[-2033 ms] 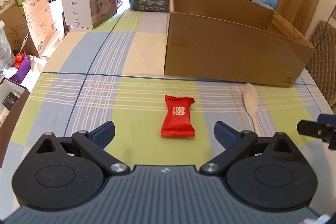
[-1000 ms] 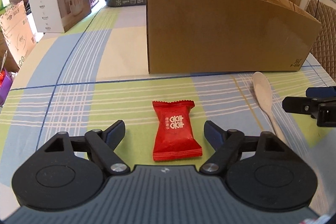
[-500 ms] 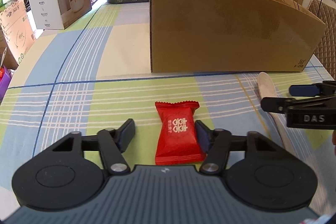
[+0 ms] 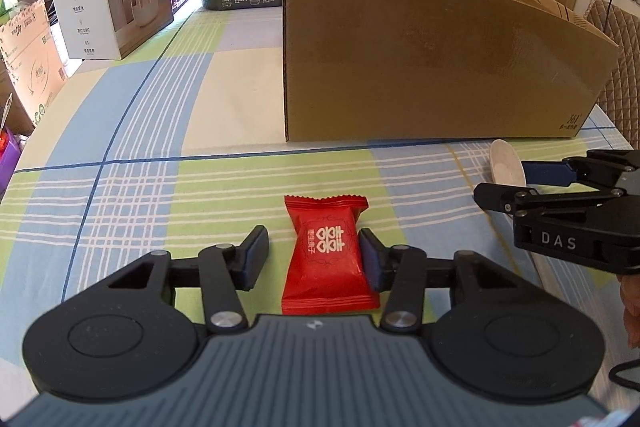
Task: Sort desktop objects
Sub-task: 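Grasp the red candy with the left gripper while the right gripper grasps the wooden spoon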
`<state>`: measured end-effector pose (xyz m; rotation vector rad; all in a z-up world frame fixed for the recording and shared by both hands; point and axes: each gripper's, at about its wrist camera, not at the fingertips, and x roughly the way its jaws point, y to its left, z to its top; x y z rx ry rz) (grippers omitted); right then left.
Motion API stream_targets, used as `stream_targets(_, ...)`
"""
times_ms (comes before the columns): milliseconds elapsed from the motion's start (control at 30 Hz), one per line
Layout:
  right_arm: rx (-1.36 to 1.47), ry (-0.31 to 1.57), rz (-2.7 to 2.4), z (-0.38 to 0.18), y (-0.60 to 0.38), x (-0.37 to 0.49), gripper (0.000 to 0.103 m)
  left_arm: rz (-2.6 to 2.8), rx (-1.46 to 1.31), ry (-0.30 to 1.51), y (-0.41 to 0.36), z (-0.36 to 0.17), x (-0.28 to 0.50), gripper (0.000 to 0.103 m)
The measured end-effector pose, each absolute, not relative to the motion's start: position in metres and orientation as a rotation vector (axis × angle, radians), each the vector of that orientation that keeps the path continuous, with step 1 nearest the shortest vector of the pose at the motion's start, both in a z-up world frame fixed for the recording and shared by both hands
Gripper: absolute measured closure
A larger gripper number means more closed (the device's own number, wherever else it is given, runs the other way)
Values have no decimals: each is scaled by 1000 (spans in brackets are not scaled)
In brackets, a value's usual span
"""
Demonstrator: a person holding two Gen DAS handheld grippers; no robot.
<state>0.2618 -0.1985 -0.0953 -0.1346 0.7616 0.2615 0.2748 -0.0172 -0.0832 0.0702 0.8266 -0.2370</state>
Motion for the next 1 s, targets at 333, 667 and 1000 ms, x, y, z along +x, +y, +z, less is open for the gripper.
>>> stream_targets(333,-104,777,262,-93,-199,262,77,-229,39,840,-11,-81,275,52)
stream_targets(667,-58,788,241,-91,-205,259,77,-239,25,842,-10,-81,275,66)
stream_targets(1000,-62,768,231,-93,-206,257,76,-232,14,830,-12,-80,275,82)
